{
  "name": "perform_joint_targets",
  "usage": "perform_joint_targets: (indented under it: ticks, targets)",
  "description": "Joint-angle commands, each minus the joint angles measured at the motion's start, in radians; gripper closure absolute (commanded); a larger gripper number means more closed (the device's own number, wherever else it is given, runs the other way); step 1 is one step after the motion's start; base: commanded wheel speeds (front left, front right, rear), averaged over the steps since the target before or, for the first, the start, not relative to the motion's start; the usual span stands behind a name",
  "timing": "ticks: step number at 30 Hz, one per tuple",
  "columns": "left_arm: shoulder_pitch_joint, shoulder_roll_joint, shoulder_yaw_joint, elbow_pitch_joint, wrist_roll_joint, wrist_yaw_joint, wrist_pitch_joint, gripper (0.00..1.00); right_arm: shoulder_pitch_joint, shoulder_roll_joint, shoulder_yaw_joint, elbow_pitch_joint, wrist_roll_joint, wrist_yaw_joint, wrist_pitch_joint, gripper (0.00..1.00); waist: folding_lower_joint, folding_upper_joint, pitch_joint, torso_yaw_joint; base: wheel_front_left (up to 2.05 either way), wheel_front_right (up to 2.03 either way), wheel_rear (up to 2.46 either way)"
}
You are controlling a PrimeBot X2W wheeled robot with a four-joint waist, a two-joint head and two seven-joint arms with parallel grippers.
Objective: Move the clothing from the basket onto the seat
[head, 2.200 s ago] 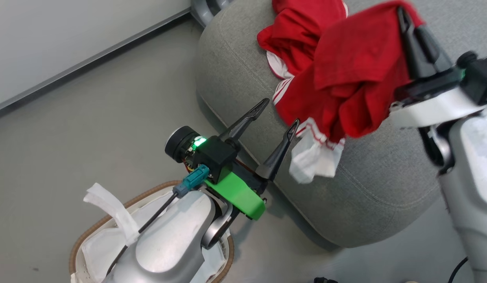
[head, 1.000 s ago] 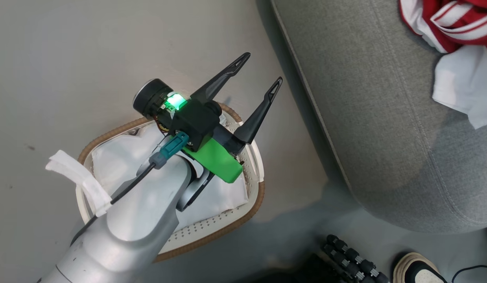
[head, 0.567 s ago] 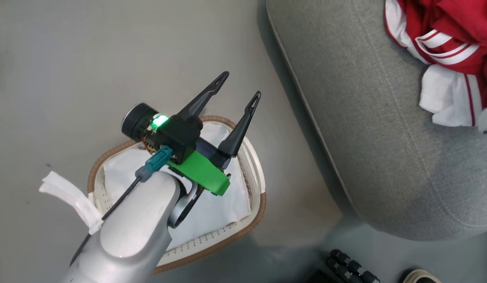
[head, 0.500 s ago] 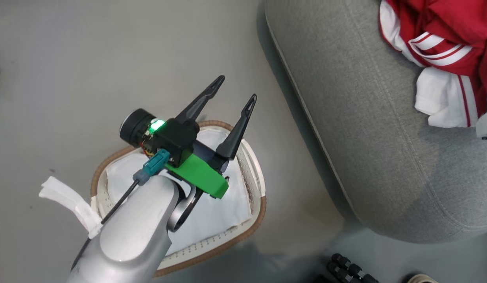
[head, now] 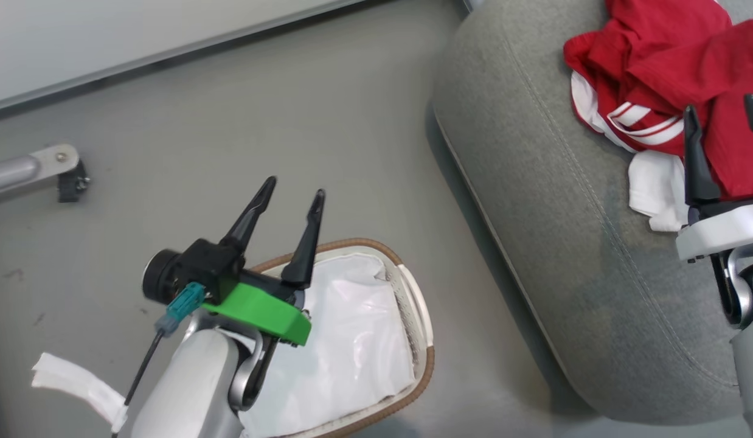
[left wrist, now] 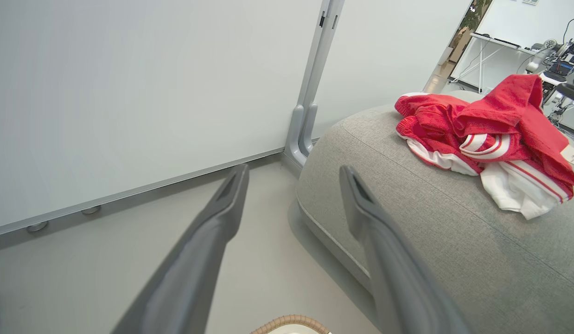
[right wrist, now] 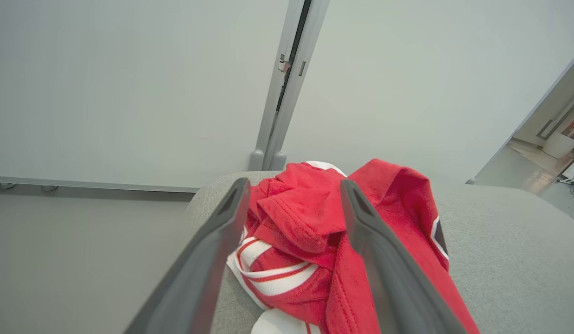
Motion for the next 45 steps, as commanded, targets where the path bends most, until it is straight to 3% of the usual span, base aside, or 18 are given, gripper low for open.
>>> perform_joint_targets:
  ticks: [1, 14, 24, 30, 45]
  targets:
    - [0.034, -0.002, 0.026, 0.005, 0.007, -0.003, 0.001, 0.0, 0.026, 0.007, 0.009, -0.01, 0.011, -0.001, 0.0, 0.0, 0.0, 0.0, -0.074, 0.074, 0.0, 0.0, 0.0]
    - [0.215, -0.054, 0.28, 0.028, 0.078, -0.003, 0.001, 0.0, 0.136, 0.084, 0.126, -0.035, 0.073, -0.001, 0.0, 0.0, 0.0, 0.0, -0.175, 0.209, 0.0, 0.0, 0.0]
    - [0.328, -0.088, 0.412, 0.044, 0.113, -0.003, 0.001, 0.0, 0.255, 0.135, 0.2, -0.003, 0.101, -0.001, 0.0, 0.0, 0.0, 0.0, -0.241, 0.244, 0.0, 0.0, 0.0]
    - [0.383, -0.093, 0.461, 0.045, 0.137, -0.003, 0.001, 0.0, 0.312, 0.154, 0.231, 0.017, 0.109, -0.001, 0.0, 0.0, 0.0, 0.0, -0.278, 0.245, 0.0, 0.0, 0.0]
    - [0.474, -0.094, 0.465, 0.051, 0.084, -0.003, 0.001, 0.0, 0.39, 0.184, 0.218, 0.029, 0.117, -0.001, 0.0, 0.0, 0.0, 0.0, -0.332, 0.233, 0.0, 0.0, 0.0]
